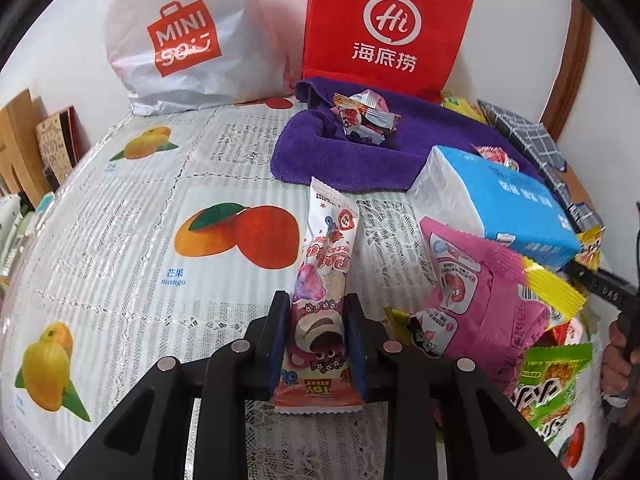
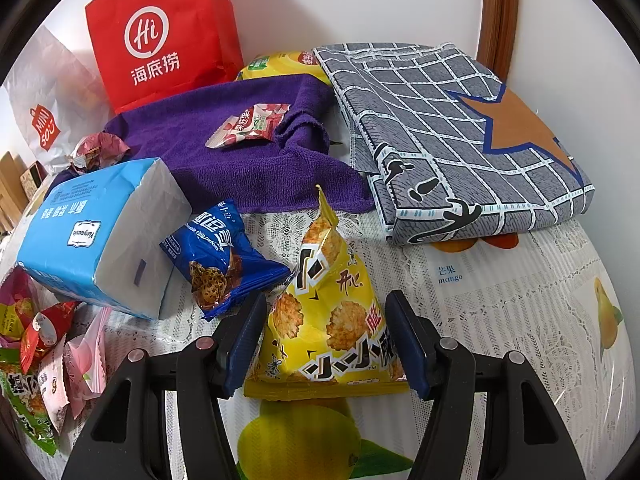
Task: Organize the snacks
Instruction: 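Grasp the pink-white candy stick with the left tool while the right tool grasps the yellow chip bag, then carry the candy stick and yellow chip bag over the purple towel with both tools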
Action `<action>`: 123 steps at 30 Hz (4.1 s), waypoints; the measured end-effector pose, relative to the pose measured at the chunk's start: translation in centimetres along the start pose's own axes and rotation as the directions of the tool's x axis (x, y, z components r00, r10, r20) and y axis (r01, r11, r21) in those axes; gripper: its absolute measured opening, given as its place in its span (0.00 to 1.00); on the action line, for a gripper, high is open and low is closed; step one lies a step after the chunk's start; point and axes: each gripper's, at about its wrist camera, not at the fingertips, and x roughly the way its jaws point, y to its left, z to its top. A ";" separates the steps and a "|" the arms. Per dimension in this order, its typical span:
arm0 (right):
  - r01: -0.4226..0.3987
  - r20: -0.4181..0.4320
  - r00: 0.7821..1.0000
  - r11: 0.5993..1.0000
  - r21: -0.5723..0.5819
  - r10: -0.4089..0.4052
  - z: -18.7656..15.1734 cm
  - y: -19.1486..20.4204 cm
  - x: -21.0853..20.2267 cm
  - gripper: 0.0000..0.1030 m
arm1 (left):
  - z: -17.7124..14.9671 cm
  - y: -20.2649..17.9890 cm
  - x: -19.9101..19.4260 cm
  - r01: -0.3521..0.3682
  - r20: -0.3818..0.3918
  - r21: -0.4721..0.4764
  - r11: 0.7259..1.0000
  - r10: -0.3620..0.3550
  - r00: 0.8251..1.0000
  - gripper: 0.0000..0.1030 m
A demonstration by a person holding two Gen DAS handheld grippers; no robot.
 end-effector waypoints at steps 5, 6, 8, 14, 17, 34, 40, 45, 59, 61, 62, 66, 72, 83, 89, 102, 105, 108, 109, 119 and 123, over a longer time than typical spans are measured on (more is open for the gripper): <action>-0.014 0.005 1.000 1.000 0.016 0.014 0.0 -0.4 -0.1 0.59 | 0.1 -0.4 -0.1 -0.031 -0.007 0.024 0.999 0.031 0.999 0.20; -0.018 0.007 1.000 1.000 0.022 0.018 0.0 -0.6 -0.2 0.57 | 0.1 -0.3 -0.2 -0.023 -0.017 0.018 1.000 0.023 1.000 0.20; -0.017 0.009 1.000 1.000 0.014 0.017 0.0 -0.8 -0.4 0.52 | 0.1 0.1 -0.6 0.008 -0.034 -0.011 1.000 -0.009 0.999 0.20; -0.034 0.012 0.999 0.998 0.055 0.034 -0.8 -0.8 -2.6 0.47 | 0.2 0.2 -3.0 0.005 -0.019 -0.007 1.000 -0.006 1.000 0.20; -0.021 0.038 0.999 0.999 0.025 0.020 -1.4 0.0 -4.6 0.47 | 0.3 0.1 -4.4 0.018 -0.006 -0.004 1.000 -0.018 1.000 0.20; -0.156 0.140 0.976 0.985 -0.068 0.164 3.0 6.3 -12.4 0.47 | 6.6 -4.3 -9.2 0.187 0.054 0.047 0.981 -0.189 0.980 0.20; -0.132 0.169 0.974 0.984 -0.121 0.152 6.4 8.4 -11.9 0.47 | 9.9 -5.3 -9.1 0.192 0.060 0.060 0.980 -0.195 0.979 0.20; -0.124 0.194 0.969 0.982 -0.143 0.151 9.6 9.7 -11.0 0.47 | 13.3 -5.4 -8.3 0.178 0.076 0.064 0.982 -0.182 0.980 0.20; -0.205 0.167 0.960 0.971 -0.125 0.224 19.0 11.4 -5.4 0.47 | 22.3 -5.7 -2.5 0.189 0.072 0.032 0.981 -0.191 0.979 0.20; -0.203 0.164 0.962 0.973 -0.112 0.220 19.8 11.4 -4.3 0.47 | 23.2 -5.7 -1.3 0.183 0.073 0.030 0.983 -0.184 0.980 0.20; -0.203 0.163 0.962 0.973 -0.107 0.218 20.1 11.4 -3.6 0.47 | 23.3 -5.8 -0.8 0.173 0.077 0.033 0.984 -0.175 0.982 0.20; -0.213 0.140 0.965 0.973 -0.090 0.224 19.8 10.9 -0.7 0.47 | 22.8 -5.6 2.4 0.122 0.032 0.058 0.991 -0.124 0.992 0.20; -0.192 0.043 0.980 0.979 -0.060 0.195 20.0 9.5 3.1 0.47 | 22.6 -4.7 3.9 0.093 0.003 0.043 0.995 -0.093 0.996 0.20; -0.169 0.047 0.984 0.984 -0.051 0.171 20.1 7.8 3.2 0.47 | 22.9 -3.7 4.8 0.107 -0.022 0.002 0.994 -0.107 0.994 0.20; -0.173 0.020 0.984 0.982 -0.081 0.175 19.9 8.7 3.7 0.47 | 22.7 -4.0 4.9 0.098 -0.024 0.010 0.995 -0.097 0.995 0.20; -0.143 -0.037 0.989 0.985 -0.099 0.140 19.7 8.3 4.9 0.47 | 22.6 -3.9 6.0 0.089 -0.049 0.004 0.996 -0.088 0.995 0.20; -0.150 -0.046 0.988 0.981 -0.125 0.145 19.4 8.8 5.1 0.47 | 22.5 -4.3 6.4 0.083 -0.061 0.017 0.996 -0.082 0.995 0.20; -0.165 -0.074 0.985 0.977 -0.133 0.156 19.2 9.3 5.7 0.47 | 22.4 -4.6 6.6 0.087 -0.072 0.026 0.996 -0.085 0.994 0.20; -0.167 -0.087 0.984 0.977 -0.136 0.156 19.1 9.5 6.0 0.47 | 22.4 -4.7 6.7 0.091 -0.078 0.029 0.995 -0.088 0.993 0.20; -0.172 -0.163 0.977 0.965 -0.196 0.140 18.1 11.1 7.5 0.47 | 21.6 -6.0 8.1 0.098 -0.151 0.060 0.993 -0.088 0.985 0.20; -0.150 -0.189 0.976 0.965 -0.215 0.109 17.6 11.5 8.4 0.47 | 21.2 -6.5 8.7 0.095 -0.185 0.084 0.992 -0.078 0.980 0.20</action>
